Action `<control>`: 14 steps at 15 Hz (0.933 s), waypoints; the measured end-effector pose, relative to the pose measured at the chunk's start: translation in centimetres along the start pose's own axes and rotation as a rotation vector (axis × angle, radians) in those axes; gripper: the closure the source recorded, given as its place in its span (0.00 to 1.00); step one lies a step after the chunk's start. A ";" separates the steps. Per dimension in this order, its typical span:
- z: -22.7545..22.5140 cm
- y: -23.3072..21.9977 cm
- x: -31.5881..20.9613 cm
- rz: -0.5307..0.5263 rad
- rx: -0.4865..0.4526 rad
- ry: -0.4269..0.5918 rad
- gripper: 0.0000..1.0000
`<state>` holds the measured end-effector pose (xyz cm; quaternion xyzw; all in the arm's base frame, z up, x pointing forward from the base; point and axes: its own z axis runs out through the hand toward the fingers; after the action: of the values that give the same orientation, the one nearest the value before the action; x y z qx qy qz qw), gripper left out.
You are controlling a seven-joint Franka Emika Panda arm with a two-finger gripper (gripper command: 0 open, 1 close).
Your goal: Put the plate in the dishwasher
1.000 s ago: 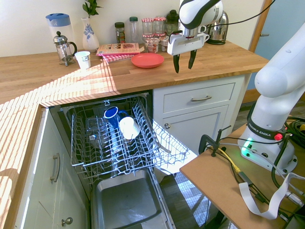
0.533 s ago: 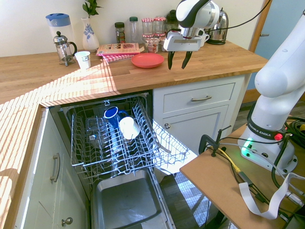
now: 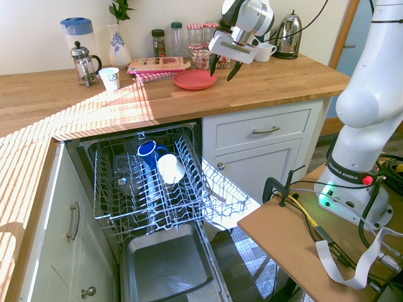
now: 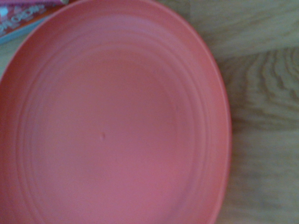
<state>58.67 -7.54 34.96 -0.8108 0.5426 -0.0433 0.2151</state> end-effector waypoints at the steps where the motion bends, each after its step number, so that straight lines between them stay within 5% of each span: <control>1: 0.5 -0.3 0.7 0.013 0.015 -0.009 1.00; 14: 3.7 -2.0 1.0 0.024 0.071 -0.055 1.00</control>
<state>61.94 -6.71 32.22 -0.7970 0.5443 -0.0376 0.2591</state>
